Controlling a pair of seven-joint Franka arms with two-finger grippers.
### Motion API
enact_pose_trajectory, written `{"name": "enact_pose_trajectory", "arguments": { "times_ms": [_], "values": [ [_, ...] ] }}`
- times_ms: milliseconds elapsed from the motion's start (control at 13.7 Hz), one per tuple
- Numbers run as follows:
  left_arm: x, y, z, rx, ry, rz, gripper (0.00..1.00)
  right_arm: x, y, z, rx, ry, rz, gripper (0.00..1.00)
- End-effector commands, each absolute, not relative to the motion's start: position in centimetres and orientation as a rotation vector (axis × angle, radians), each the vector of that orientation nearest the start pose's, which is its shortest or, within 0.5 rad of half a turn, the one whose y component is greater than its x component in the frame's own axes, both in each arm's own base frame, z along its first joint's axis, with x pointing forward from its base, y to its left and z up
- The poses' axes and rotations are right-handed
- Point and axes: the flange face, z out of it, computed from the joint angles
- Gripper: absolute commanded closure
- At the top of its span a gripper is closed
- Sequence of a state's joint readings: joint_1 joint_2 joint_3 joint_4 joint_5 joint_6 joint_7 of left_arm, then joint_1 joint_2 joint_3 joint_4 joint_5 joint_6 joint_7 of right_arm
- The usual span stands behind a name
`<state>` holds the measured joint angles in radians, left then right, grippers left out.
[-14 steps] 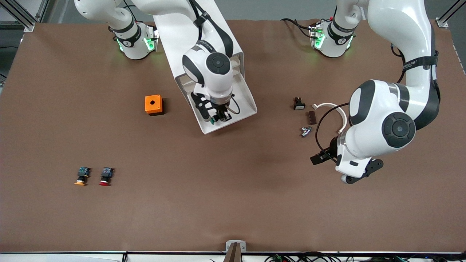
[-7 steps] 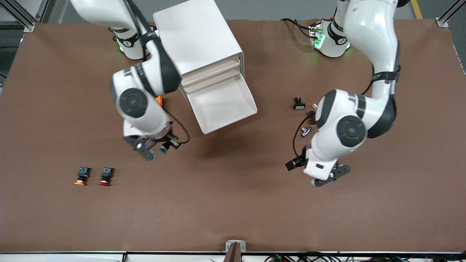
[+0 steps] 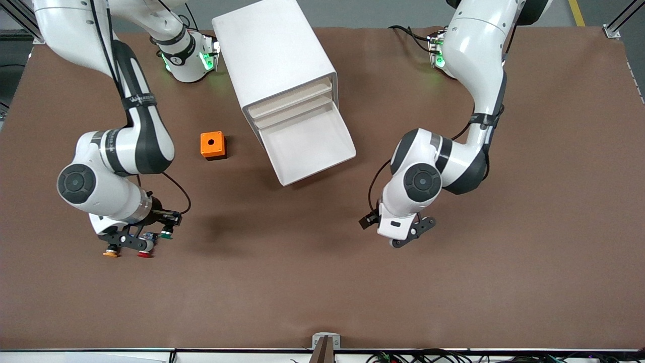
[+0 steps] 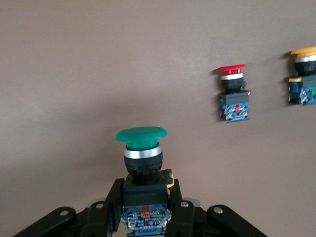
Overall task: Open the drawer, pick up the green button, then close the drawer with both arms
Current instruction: 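Carry the button beside the red button while the left gripper closes the drawer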
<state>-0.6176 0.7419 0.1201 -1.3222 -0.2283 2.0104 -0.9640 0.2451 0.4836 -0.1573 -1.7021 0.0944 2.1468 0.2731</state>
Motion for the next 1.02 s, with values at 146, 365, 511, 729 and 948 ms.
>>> {"name": "enact_pose_trajectory", "arguments": {
  "times_ms": [146,365,511,729,948],
  "values": [
    [59.7,-43.4,25.2,-3.096,-0.787,0.213,0.0,67.2,6.3,25.2,-3.128,0.261,0.002,1.0],
    [55.8,-48.1,23.3,-3.126,-0.615,0.25,0.01,67.9,5.0,22.9,-3.137,0.169,-0.048,1.0],
    [54.3,-49.7,23.1,-3.131,-0.571,0.267,0.01,68.0,4.1,21.8,-3.118,0.131,-0.052,1.0],
    [50.4,-53.3,22.8,-3.13,-0.474,0.294,0.01,68.3,4.4,20.9,-3.101,0.151,-0.071,1.0],
    [47.0,-55.9,22.5,-3.142,-0.446,0.423,0.0,68.4,5.0,20.5,-3.084,0.182,-0.067,1.0]
  ]
}}
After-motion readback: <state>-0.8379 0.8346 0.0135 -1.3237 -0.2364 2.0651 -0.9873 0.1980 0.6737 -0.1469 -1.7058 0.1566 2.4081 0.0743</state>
